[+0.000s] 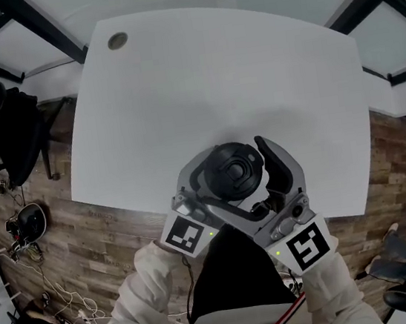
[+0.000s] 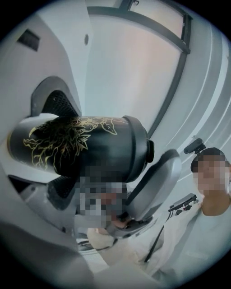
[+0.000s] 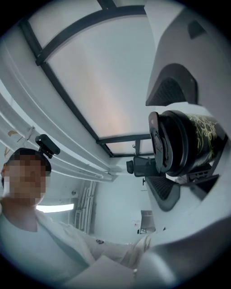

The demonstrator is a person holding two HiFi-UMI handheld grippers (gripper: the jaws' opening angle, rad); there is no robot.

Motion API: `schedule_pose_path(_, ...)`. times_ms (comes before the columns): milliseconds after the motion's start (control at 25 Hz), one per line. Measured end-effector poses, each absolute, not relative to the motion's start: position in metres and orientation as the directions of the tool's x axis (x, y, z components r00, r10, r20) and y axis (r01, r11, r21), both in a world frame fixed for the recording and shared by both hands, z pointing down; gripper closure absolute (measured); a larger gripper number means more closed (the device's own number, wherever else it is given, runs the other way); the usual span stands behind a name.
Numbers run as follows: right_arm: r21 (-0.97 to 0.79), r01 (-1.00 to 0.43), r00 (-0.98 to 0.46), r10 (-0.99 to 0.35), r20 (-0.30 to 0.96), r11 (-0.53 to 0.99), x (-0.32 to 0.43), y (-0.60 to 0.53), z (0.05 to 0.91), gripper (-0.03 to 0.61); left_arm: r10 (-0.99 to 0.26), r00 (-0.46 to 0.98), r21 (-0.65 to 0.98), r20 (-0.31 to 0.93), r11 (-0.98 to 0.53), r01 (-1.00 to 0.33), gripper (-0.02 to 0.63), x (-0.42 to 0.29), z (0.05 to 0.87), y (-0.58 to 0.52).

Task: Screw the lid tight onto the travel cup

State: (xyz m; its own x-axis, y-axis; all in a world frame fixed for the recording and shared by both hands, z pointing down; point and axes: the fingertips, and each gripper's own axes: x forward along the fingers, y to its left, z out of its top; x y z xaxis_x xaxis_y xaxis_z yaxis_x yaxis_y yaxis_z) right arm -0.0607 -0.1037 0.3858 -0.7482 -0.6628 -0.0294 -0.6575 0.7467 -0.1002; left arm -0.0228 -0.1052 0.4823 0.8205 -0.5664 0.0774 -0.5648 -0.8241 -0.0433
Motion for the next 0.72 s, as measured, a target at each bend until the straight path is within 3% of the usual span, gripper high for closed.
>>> schedule_pose_path(240,-0.061,-0.379,-0.925,-0.380,-0.005,0.923,-0.068,-0.095,0.384,0.101,-0.427,0.901,-0.014,0.081,-0.904,-0.427,0.219,-0.024,0.483,-0.103)
schedule_pose_path(480,-0.046,-0.118,-0.990,-0.115,0.078,0.992,-0.085,-0.098,0.392,0.101,-0.296,0.950,0.010,0.103,-0.954,-0.298,0.219,-0.024,0.483,-0.100)
schedule_pose_path(720,-0.057,-0.076,-0.995,-0.072,0.067,0.996,-0.092,-0.096,0.388,0.101,-0.276,0.953,0.020,0.126,-0.959,-0.281,0.219,-0.023,0.484,-0.099)
